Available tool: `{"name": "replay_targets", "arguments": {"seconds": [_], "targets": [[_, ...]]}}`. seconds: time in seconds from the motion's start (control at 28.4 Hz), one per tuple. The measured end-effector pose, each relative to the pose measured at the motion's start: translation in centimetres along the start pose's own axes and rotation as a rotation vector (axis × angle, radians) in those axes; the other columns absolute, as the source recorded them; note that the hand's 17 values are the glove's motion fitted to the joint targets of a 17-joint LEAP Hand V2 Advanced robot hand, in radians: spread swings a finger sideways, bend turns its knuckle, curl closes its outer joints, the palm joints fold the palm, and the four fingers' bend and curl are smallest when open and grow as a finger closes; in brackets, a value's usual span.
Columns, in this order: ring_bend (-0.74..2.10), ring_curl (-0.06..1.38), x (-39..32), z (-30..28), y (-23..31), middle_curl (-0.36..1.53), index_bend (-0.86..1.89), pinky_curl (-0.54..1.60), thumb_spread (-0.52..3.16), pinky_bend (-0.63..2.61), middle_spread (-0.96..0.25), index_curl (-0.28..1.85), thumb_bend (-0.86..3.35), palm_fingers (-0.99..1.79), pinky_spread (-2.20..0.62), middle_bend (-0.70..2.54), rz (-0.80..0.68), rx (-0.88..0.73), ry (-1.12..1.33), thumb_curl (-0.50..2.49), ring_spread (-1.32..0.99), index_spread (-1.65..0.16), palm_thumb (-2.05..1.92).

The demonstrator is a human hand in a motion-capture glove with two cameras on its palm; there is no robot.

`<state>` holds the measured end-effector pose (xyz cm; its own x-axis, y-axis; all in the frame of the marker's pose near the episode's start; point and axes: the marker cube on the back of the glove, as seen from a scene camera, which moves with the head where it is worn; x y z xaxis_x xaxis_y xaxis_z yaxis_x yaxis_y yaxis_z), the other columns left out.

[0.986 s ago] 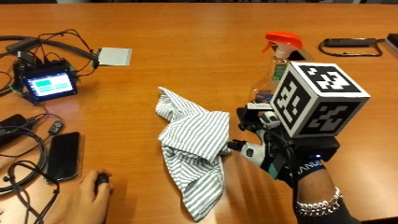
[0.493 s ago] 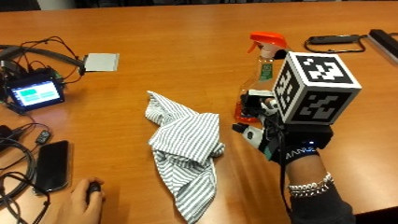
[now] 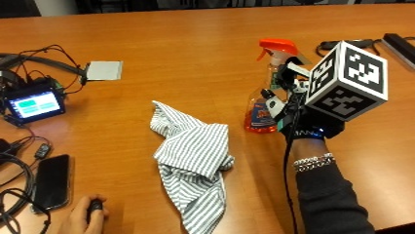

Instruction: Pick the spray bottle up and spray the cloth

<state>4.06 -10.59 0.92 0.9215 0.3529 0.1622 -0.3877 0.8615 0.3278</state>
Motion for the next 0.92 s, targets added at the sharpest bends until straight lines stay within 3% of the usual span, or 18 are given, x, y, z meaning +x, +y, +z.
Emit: {"name": "replay_targets", "arguments": {"seconds": [0.49,0.92], "targets": [[0.38,0.32,2.0,3.4,-4.0,0.34,0.12,0.32,1.22,0.29,-0.04,0.29,0.02,0.79,0.18,0.20,0.082,0.159,-0.186,0.27,-0.05,-0.33,0.56],[0.47,0.35,1.8,7.3,-3.3,0.40,0.11,0.30,1.17,0.18,-0.12,0.27,0.02,1.03,0.11,0.34,0.204,0.160,-0.620,0.32,-0.10,-0.31,0.69]]}}
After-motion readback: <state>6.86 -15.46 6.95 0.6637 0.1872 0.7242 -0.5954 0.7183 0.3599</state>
